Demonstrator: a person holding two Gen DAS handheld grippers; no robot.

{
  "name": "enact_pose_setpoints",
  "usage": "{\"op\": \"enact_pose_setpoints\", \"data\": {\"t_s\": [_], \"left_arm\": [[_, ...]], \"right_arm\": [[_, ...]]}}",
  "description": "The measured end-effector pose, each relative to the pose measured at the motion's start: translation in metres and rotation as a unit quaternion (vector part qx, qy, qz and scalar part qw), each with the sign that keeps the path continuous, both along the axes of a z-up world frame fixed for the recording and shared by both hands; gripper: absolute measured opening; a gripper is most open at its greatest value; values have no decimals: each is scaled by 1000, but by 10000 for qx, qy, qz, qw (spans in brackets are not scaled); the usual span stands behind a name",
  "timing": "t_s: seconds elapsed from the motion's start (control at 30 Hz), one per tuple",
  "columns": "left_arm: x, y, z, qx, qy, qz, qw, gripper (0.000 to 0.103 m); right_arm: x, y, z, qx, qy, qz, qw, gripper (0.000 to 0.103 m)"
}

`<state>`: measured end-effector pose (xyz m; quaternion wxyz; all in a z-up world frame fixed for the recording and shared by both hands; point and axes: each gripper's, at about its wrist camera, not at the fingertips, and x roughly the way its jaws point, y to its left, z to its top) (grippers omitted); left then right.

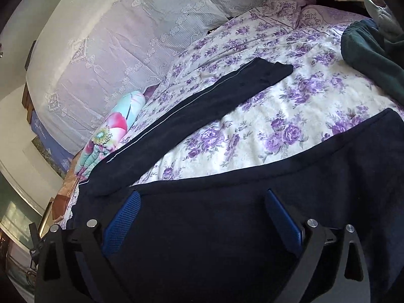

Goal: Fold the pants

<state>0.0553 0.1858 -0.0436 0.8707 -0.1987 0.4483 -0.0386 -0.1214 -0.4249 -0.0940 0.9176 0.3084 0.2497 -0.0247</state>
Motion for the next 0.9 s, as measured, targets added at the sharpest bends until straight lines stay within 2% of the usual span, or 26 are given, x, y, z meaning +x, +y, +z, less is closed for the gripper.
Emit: {"op": "enact_pose_setpoints", "data": {"t_s": [0.07,0.1,0.13,0.17,0.3,0.37,0.43,0.47,0.5,0.57,0.6,0.63,0.67,0.7,0.73,0.77,0.8,0.87,0.9], "left_arm": [[-2,-1,1,21,-6,26,10000,94],[-4,0,2,72,-17,113,9999,78],[-7,3,3,101,-34,225,9997,66],[-10,9,2,-13,-62,300,9995,49],[-12,27,-2,-766,-79,284,9966,38],[-18,30,1,-777,-106,345,9963,28],[-28,35,9,-803,-220,351,9959,25],[-32,37,12,-742,-240,383,9962,9],[-37,40,16,-514,-261,478,9972,6],[-41,47,18,-26,-235,646,9976,9],[-41,50,14,199,-61,726,9971,23],[-43,53,10,193,24,724,9972,26],[-46,54,11,131,-20,682,9976,33],[-50,51,15,85,-105,614,9980,49],[-53,47,20,110,-193,558,9982,57],[-54,41,27,199,-317,540,9978,74],[-55,32,38,392,-532,542,9963,85],[-46,12,59,740,-870,354,9928,91],[-39,7,65,821,-916,272,9920,94]], "right_arm": [[0,-1,0,33,-21,7,10000,99],[0,-1,0,40,-26,8,10000,99],[0,-1,0,30,-18,5,10000,99],[0,-1,0,29,-15,4,10000,99],[0,-1,-1,46,-27,6,10000,99],[-1,-1,-1,62,-32,9,10000,99],[-1,-1,-1,63,-32,9,10000,99],[0,-1,-1,55,-29,6,10000,99],[0,-1,-1,53,-25,9,10000,99],[0,-1,-1,52,-20,13,10000,99],[0,-1,-1,53,-23,10,10000,99],[0,-1,-1,56,-26,8,10000,99],[0,-1,-1,57,-26,8,10000,99],[0,-1,-1,52,-18,7,10000,99],[0,-1,-1,48,-15,7,10000,99],[1,-1,-1,40,-5,10,10000,99],[1,-1,-1,33,5,12,10000,99],[0,-1,-2,36,6,15,10000,99],[1,0,-1,39,4,15,10000,99]]}}
